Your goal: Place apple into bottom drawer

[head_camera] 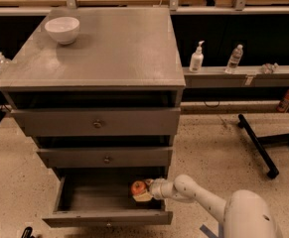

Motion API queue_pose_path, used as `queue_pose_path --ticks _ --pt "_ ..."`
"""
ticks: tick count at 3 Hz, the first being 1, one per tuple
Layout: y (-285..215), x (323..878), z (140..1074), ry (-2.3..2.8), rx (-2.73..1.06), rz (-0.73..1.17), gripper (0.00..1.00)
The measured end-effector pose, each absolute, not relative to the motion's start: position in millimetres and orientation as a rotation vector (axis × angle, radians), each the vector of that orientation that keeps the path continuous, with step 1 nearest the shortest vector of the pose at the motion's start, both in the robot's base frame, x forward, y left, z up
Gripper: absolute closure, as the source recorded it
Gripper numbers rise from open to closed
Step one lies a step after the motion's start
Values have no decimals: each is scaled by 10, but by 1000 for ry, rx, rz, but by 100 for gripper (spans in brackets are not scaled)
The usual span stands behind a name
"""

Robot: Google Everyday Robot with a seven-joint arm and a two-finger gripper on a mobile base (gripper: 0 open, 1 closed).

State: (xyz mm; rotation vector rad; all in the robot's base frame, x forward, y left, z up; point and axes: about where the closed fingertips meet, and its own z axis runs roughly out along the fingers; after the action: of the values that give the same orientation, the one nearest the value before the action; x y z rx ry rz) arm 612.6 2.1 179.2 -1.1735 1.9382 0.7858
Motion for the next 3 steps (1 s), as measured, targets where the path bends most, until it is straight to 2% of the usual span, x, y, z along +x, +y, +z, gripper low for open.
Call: queue_pose_path --ticks 3 --pt "517 6360 1793 1867 -1182 864 100"
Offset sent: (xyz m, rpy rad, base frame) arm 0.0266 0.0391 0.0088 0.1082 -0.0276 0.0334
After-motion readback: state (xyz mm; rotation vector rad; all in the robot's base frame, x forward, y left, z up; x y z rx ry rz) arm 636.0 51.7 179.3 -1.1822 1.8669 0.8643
